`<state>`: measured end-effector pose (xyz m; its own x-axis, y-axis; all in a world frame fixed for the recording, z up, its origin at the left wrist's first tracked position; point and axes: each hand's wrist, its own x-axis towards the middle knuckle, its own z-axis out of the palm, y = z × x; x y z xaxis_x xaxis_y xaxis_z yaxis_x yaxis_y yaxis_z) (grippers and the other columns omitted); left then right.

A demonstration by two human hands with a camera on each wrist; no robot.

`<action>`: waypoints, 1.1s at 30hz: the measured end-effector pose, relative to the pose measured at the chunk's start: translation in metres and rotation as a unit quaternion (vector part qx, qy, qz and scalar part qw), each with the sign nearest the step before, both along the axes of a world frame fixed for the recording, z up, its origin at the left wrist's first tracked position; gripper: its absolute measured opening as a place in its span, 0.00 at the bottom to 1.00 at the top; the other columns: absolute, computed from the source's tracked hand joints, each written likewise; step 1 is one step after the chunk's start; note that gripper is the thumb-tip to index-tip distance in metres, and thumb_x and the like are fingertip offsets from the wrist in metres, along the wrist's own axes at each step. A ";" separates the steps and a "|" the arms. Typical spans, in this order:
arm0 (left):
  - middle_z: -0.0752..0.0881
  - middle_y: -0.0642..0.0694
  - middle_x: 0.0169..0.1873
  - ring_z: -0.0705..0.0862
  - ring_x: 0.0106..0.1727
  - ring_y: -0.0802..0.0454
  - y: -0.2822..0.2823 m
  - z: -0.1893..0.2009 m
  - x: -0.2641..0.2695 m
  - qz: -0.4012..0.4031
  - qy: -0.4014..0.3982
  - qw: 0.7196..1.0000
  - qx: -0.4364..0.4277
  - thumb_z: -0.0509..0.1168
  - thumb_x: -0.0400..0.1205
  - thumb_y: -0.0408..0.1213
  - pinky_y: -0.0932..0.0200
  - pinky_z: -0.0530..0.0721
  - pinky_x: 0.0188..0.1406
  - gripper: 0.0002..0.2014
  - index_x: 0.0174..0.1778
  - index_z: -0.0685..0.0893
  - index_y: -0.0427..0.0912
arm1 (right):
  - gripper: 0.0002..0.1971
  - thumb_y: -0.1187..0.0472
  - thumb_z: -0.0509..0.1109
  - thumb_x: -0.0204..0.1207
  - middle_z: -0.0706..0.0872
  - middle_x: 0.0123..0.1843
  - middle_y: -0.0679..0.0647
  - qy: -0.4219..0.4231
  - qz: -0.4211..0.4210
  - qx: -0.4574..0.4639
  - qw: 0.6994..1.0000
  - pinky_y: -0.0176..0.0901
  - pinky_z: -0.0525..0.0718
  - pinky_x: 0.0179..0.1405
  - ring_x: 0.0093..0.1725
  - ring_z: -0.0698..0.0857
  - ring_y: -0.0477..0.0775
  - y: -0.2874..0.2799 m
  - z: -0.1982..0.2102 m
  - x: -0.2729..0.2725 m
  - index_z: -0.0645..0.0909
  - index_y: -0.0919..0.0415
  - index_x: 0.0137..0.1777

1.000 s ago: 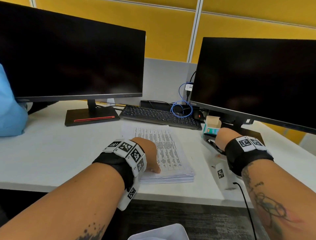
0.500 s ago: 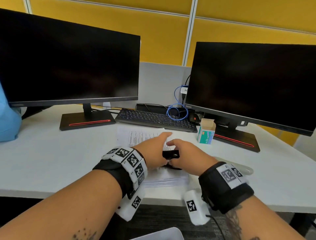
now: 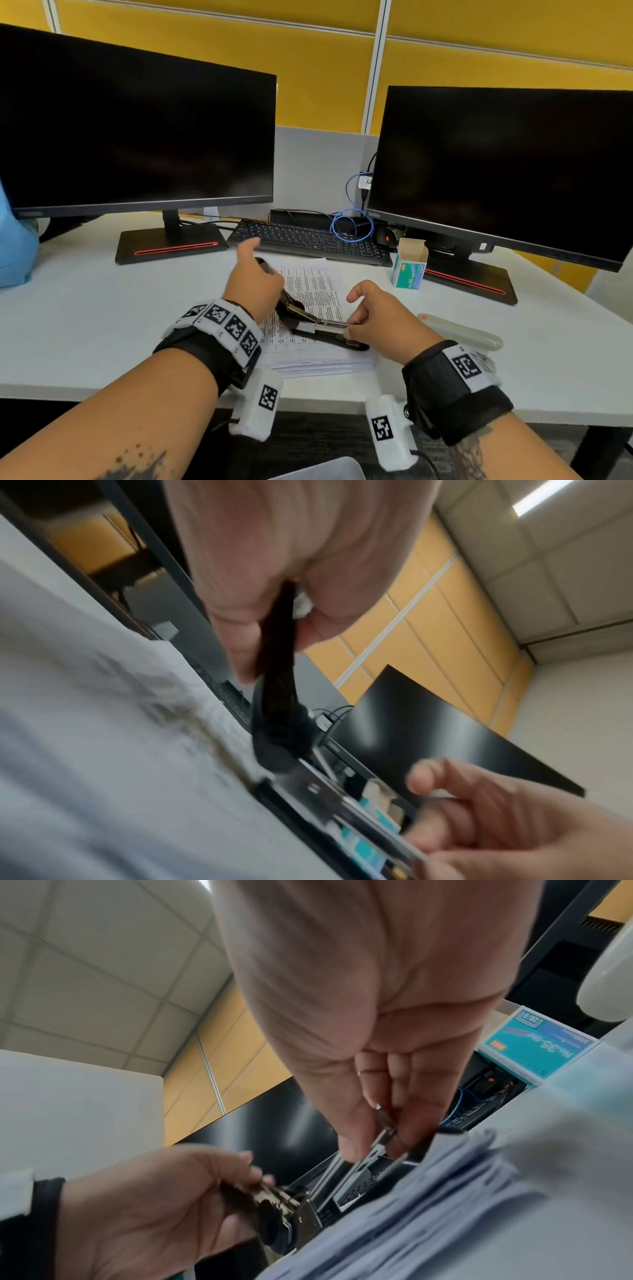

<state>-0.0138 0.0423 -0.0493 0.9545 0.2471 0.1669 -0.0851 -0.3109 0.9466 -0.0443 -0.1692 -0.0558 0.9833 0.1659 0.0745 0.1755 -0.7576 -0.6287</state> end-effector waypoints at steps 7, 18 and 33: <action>0.69 0.54 0.79 0.58 0.84 0.42 -0.001 0.004 -0.005 -0.084 0.095 0.874 0.469 0.66 0.81 0.44 0.25 0.49 0.78 0.24 0.73 0.74 0.66 | 0.19 0.65 0.79 0.70 0.87 0.43 0.49 0.006 0.000 -0.027 1.000 0.41 0.84 0.46 0.43 0.85 0.48 0.002 -0.002 0.002 0.74 0.44 0.50; 0.84 0.53 0.53 0.78 0.49 0.57 -0.024 0.005 -0.006 -0.245 0.072 0.870 0.422 0.67 0.84 0.41 0.66 0.73 0.50 0.12 0.63 0.87 0.50 | 0.22 0.54 0.69 0.79 0.79 0.72 0.52 0.008 -0.158 -0.281 0.946 0.55 0.77 0.71 0.69 0.77 0.56 -0.056 0.025 -0.013 0.73 0.40 0.72; 0.83 0.55 0.51 0.81 0.46 0.57 -0.013 -0.002 0.018 -0.233 0.130 0.897 0.351 0.70 0.81 0.47 0.68 0.76 0.38 0.09 0.57 0.87 0.59 | 0.25 0.59 0.74 0.77 0.79 0.72 0.53 0.086 -0.168 -0.395 0.899 0.48 0.75 0.74 0.70 0.78 0.55 -0.102 0.047 0.060 0.77 0.51 0.74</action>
<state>0.0038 0.0294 -0.0509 0.9561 -0.2684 -0.1175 -0.1661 -0.8269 0.5373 0.0155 -0.2715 -0.0085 0.9738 -0.2072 -0.0937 -0.1941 -0.9720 0.1324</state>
